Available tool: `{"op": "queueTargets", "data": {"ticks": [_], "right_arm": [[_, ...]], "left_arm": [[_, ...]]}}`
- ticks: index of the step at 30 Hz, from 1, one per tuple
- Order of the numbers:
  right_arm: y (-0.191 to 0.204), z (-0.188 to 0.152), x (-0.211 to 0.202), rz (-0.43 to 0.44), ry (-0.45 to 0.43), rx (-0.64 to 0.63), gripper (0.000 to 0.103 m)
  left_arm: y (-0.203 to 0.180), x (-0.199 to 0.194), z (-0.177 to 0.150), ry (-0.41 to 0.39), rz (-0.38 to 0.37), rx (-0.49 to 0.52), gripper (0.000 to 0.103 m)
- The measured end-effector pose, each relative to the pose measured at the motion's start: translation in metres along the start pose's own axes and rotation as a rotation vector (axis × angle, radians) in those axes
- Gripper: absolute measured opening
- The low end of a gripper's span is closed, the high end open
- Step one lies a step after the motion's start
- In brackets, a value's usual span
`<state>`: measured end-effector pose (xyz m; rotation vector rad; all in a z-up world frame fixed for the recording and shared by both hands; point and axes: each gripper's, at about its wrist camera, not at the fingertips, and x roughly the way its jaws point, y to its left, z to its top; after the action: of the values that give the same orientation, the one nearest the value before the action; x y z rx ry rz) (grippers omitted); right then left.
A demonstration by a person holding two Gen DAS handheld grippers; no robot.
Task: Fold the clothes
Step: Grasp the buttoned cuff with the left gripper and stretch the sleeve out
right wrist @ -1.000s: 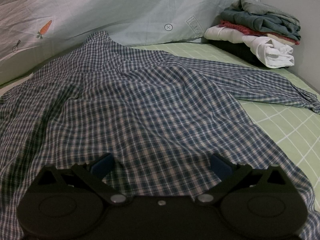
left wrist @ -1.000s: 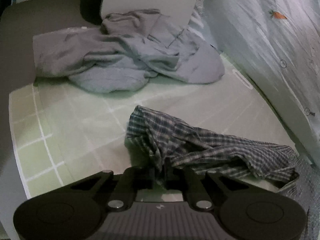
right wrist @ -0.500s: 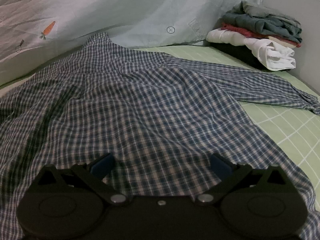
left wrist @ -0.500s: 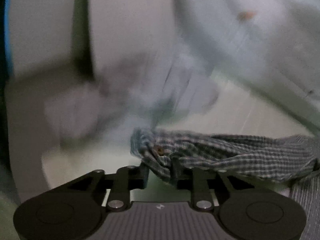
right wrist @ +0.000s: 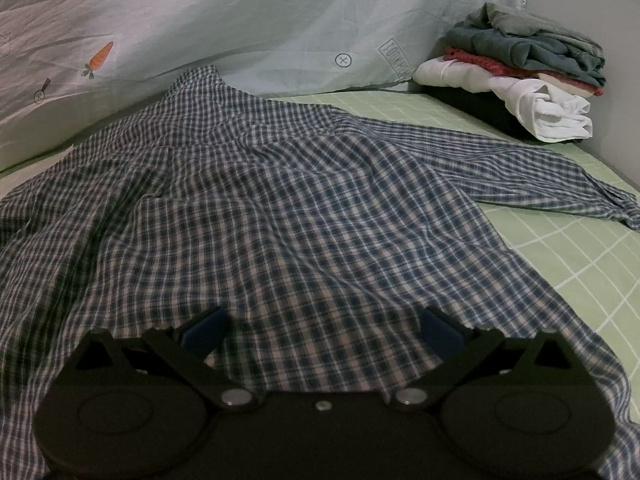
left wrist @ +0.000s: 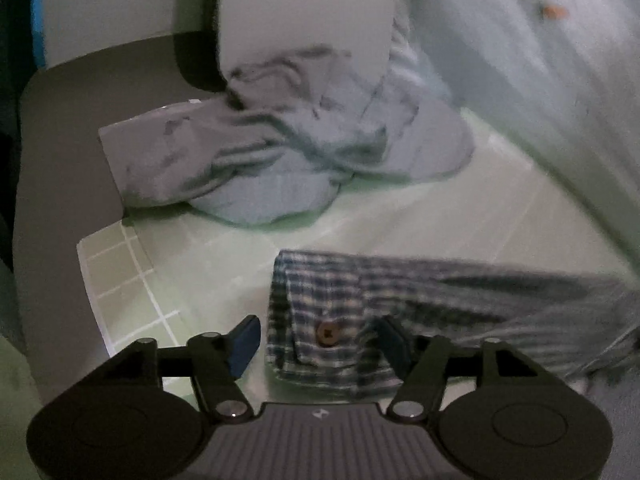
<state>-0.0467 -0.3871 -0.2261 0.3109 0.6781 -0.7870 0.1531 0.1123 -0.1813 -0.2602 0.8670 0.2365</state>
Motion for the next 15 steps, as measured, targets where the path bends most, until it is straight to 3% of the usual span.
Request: {"op": "queueTargets", "data": {"ticks": [1,2,4,7,11,13,15], "right_arm": [[0.0,0.0,0.0,0.0,0.001,-0.001,0.103],[0.0,0.0,0.0,0.001,0.002,-0.001,0.103],[0.0,0.0,0.0,0.002,0.003,-0.002,0.103],[0.0,0.0,0.0,0.002,0.002,-0.002,0.103],[-0.001,0.0,0.001,0.001,0.002,-0.001,0.103],[-0.002,0.0,0.002,0.001,0.002,-0.001,0.103],[-0.003,0.001,0.002,0.002,0.002,-0.002,0.103]], "left_arm": [[-0.003,0.003,0.0,0.004,0.001,0.028,0.033],[-0.007,0.005,0.001,0.006,0.002,0.054,0.024],[-0.013,0.006,0.005,-0.02,0.008,0.092,0.018],[-0.02,0.005,0.023,-0.092,0.034,0.147,0.017],[-0.026,-0.002,0.058,-0.223,0.062,0.121,0.019],[-0.03,-0.002,0.072,-0.269,0.1,0.092,0.029],[-0.037,0.007,0.079,-0.239,0.148,0.091,0.033]]}}
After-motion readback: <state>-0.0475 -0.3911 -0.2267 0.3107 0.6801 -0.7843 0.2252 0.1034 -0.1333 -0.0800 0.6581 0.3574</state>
